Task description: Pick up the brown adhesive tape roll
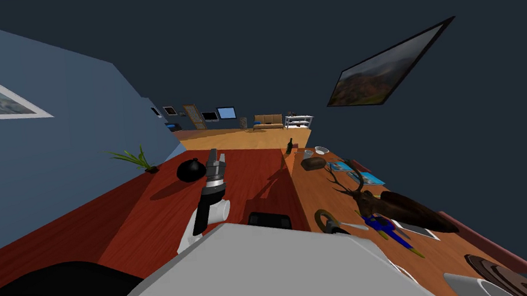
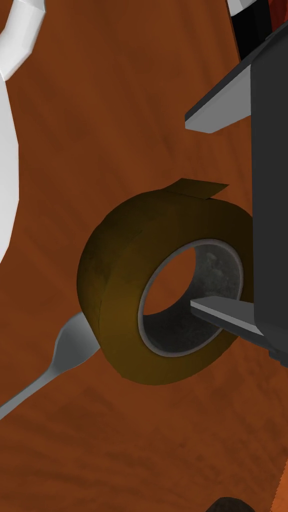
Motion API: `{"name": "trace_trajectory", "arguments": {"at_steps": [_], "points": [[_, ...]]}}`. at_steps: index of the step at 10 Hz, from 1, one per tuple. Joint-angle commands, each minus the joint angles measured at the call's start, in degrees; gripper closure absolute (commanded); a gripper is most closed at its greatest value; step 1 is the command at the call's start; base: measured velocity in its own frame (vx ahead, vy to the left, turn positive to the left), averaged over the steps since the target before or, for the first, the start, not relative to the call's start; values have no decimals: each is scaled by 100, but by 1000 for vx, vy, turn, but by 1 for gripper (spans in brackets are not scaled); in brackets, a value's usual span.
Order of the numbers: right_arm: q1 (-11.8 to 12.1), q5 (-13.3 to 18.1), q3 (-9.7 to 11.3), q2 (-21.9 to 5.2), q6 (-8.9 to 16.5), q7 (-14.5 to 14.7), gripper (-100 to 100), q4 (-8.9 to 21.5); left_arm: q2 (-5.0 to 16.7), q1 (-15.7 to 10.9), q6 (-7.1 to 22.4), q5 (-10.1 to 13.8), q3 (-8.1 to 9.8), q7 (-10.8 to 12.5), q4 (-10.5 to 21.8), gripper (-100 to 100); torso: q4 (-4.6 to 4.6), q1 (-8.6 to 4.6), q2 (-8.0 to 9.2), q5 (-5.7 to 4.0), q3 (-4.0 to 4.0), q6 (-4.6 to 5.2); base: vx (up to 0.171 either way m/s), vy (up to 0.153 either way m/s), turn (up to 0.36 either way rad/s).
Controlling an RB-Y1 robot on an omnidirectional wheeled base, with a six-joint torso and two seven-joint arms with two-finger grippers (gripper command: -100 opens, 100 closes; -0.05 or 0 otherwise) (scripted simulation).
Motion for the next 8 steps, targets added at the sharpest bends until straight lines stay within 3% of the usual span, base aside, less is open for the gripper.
{"name": "trace_trajectory", "arguments": {"at_steps": [1, 5, 6, 7, 8], "points": [[0, 0, 0, 0, 0, 0, 100, 0, 0, 0, 0, 0, 0, 0, 0, 0, 0, 0, 0, 0, 0, 0, 0, 0, 0], [3, 1, 4, -5, -6, 9, 100, -2, 0, 0, 0, 0, 0, 0, 0, 0, 3, -2, 2, -5, 2, 2, 0, 0, 0], [3, 1, 4, -4, -7, 9, 0, -2, 0, 0, 0, 0, 0, 0, 0, 0, 3, -1, 2, -4, 3, 2, 0, 0, 0], [22, -116, -22, -143, -178, -76, 100, -178, 0, 0, 0, 0, 0, 0, 0, 0, 3, -1, 2, -4, 3, 2, -17, 29, 52], [43, -172, -31, -213, -264, -115, 100, -276, 0, -1, 0, 0, -1, 0, 0, 0, 5, 9, 7, 0, 6, 1, -38, 45, 50]]}}
